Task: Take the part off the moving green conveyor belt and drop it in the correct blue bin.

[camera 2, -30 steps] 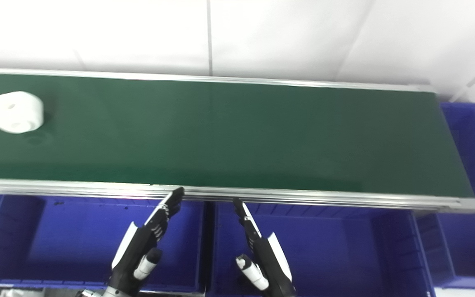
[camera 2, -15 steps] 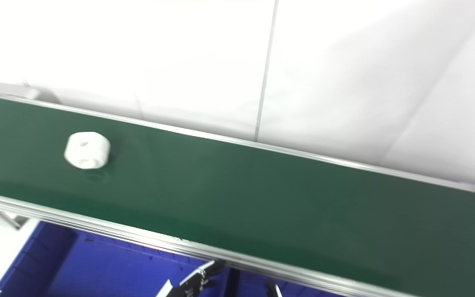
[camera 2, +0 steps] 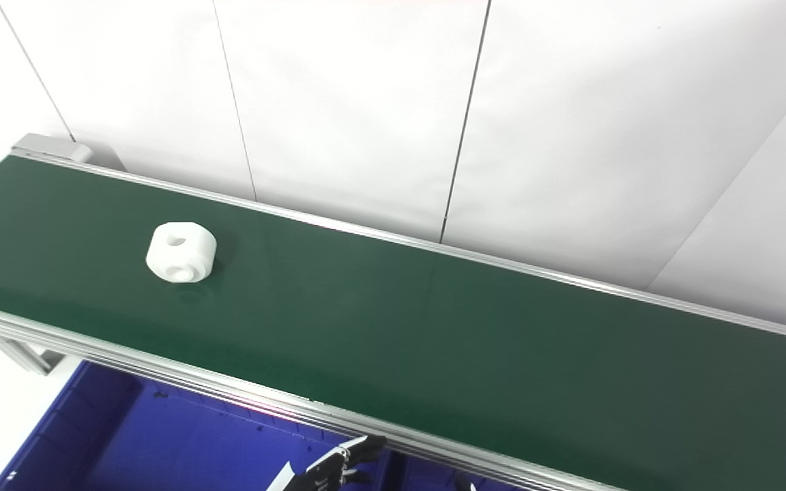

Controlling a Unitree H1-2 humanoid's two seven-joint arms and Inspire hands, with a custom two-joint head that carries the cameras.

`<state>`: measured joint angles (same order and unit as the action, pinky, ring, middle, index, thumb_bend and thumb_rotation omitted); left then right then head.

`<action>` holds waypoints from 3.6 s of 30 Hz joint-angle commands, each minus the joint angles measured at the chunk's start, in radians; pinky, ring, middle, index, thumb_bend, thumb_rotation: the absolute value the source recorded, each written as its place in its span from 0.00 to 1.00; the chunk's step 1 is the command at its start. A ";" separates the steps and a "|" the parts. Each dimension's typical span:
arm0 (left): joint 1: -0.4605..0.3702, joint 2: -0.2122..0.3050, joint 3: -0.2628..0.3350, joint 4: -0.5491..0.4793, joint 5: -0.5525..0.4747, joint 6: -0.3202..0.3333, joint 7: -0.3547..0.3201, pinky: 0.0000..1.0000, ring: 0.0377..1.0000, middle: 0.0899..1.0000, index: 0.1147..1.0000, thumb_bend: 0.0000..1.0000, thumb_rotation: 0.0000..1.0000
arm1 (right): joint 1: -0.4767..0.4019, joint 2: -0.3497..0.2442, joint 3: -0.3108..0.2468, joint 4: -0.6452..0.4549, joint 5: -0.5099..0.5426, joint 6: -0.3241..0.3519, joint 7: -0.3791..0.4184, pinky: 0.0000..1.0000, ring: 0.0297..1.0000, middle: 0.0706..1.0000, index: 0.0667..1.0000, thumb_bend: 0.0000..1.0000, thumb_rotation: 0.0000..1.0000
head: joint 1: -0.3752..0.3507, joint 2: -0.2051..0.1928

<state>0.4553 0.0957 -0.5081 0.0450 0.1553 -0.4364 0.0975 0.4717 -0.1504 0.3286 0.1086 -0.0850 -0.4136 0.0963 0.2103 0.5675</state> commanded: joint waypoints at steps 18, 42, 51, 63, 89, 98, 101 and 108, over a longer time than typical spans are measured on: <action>-0.233 0.036 0.205 -0.563 0.236 0.144 -0.148 0.62 0.72 0.75 0.71 0.95 0.33 | -0.020 -0.008 0.016 -0.009 0.026 -0.056 0.005 1.00 1.00 1.00 1.00 0.85 1.00 | 0.037 0.007; -0.767 0.348 0.335 -0.375 0.624 0.337 -0.445 0.80 0.83 0.83 0.75 1.00 0.22 | -0.022 0.016 0.001 0.001 0.046 -0.056 0.024 1.00 0.99 1.00 1.00 0.89 0.98 | 0.042 -0.016; -0.852 0.385 0.310 -0.295 0.720 0.381 -0.543 0.70 0.80 0.81 0.77 1.00 0.20 | -0.018 0.016 0.005 -0.002 0.047 -0.056 0.029 1.00 0.99 1.00 1.00 0.90 0.98 | 0.040 -0.012; -0.912 0.398 0.275 -0.342 0.852 0.570 -0.856 0.74 0.83 0.84 0.80 1.00 0.23 | -0.016 0.024 0.002 -0.003 0.050 -0.056 0.037 1.00 0.99 1.00 1.00 0.90 0.97 | 0.036 -0.010; -0.773 0.272 0.222 -0.051 1.019 0.641 -0.412 0.80 0.83 0.83 0.80 0.99 0.28 | -0.014 0.033 -0.001 -0.004 0.053 -0.056 0.052 0.99 0.98 0.99 1.00 0.90 0.96 | 0.013 -0.009; -0.787 0.191 0.194 0.060 1.015 0.649 -0.212 0.80 0.83 0.82 0.80 0.95 0.30 | -0.015 0.044 0.004 -0.001 0.047 -0.056 0.051 0.98 0.98 1.00 1.00 0.89 0.95 | 0.001 -0.013; -0.797 0.176 0.183 0.075 0.996 0.645 -0.207 0.80 0.82 0.82 0.80 0.96 0.31 | -0.016 0.047 0.006 -0.003 0.054 -0.055 0.057 0.99 0.99 1.00 1.00 0.90 0.95 | -0.002 -0.014; -0.825 0.152 0.148 0.083 0.998 0.659 -0.224 0.78 0.80 0.79 0.78 0.96 0.33 | -0.017 0.052 0.007 0.001 0.054 -0.056 0.061 0.98 0.99 1.00 1.00 0.91 0.95 | -0.005 -0.014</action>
<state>-0.3198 0.2517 -0.3588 0.1390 1.1522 0.2088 -0.1469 0.4482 -0.1063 0.3311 0.1281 -0.0401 -0.4137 0.1475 0.2056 0.5522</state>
